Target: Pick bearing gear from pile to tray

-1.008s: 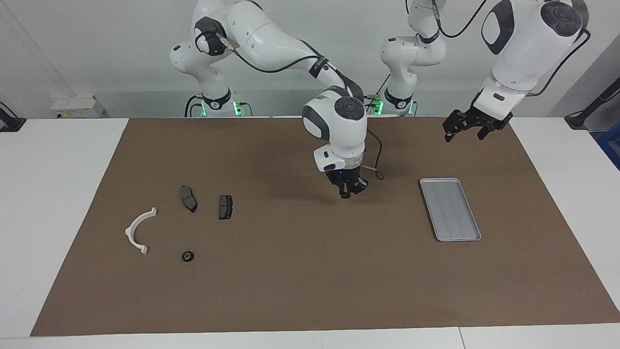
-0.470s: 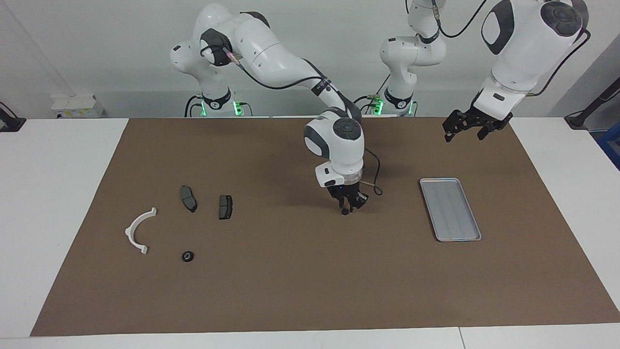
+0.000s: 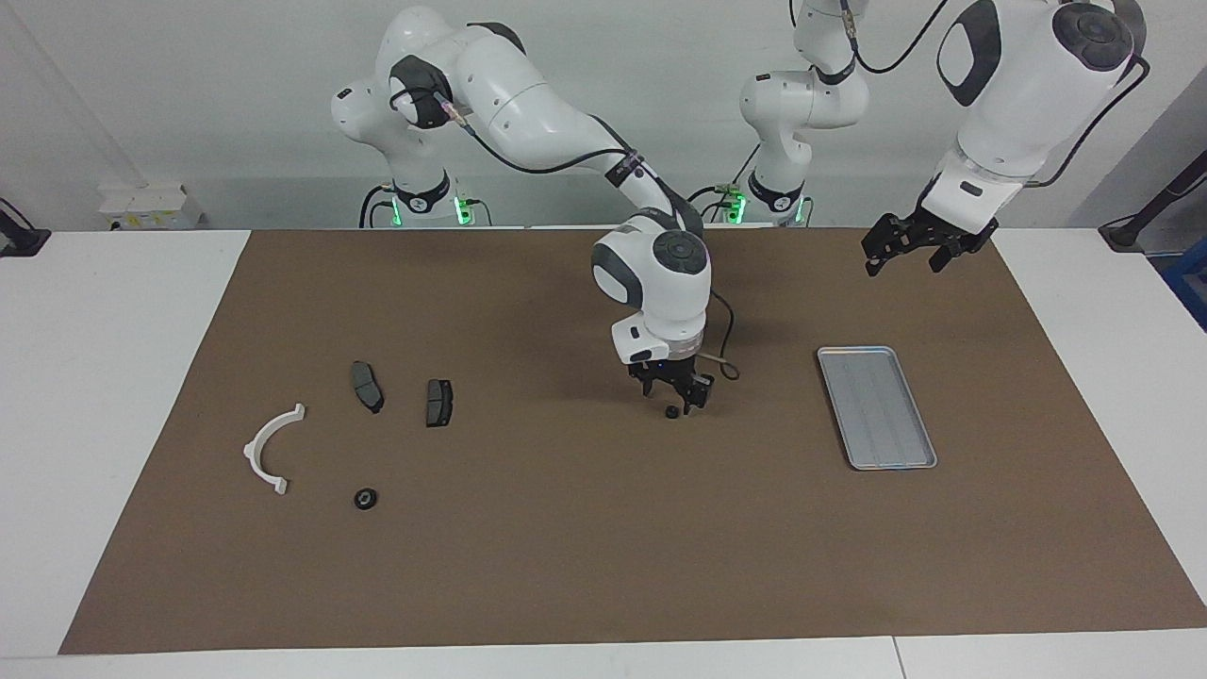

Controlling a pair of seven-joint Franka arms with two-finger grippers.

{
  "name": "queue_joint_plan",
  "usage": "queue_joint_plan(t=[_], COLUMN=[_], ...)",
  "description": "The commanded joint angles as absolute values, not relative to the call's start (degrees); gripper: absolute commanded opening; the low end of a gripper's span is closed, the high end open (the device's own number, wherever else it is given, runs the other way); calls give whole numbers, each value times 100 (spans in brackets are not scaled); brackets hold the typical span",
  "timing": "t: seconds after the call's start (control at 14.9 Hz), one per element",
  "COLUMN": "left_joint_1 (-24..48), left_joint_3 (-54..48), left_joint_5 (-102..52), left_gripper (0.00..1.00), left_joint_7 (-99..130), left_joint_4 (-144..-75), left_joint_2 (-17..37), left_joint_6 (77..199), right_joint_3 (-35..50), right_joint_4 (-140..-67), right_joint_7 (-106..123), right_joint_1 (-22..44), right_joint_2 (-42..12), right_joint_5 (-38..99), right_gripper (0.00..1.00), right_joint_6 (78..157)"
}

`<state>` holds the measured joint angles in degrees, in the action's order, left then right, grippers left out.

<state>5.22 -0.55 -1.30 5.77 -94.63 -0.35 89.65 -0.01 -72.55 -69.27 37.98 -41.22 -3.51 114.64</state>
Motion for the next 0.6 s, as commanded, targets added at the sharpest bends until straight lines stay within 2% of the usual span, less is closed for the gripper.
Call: queue_joint_plan(t=[0.0,0.27,0.54], left_joint_1=[501,501,510], left_joint_3=[-62,-62,-62], left_joint_5=[-70,-70,-70], left_gripper=[100,100,100], left_joint_7=[519,519,519], left_joint_4=[-9519,-9519,-9519], left_joint_2=[-88,-88,-88], left_joint_6=[8912,8912,8912], right_joint_3=[61,88,88], right_joint_4=[-7110,-7172,-7251], right_joint_7=[-5709,-2881,-752], right_joint_1=[3184,2165,1136], right_joint_2=[-3641,-3130,-3076], right_joint_5=[-352,-281,-272], right_gripper=[100,100,100], right_joint_6=[10978,10565,10520])
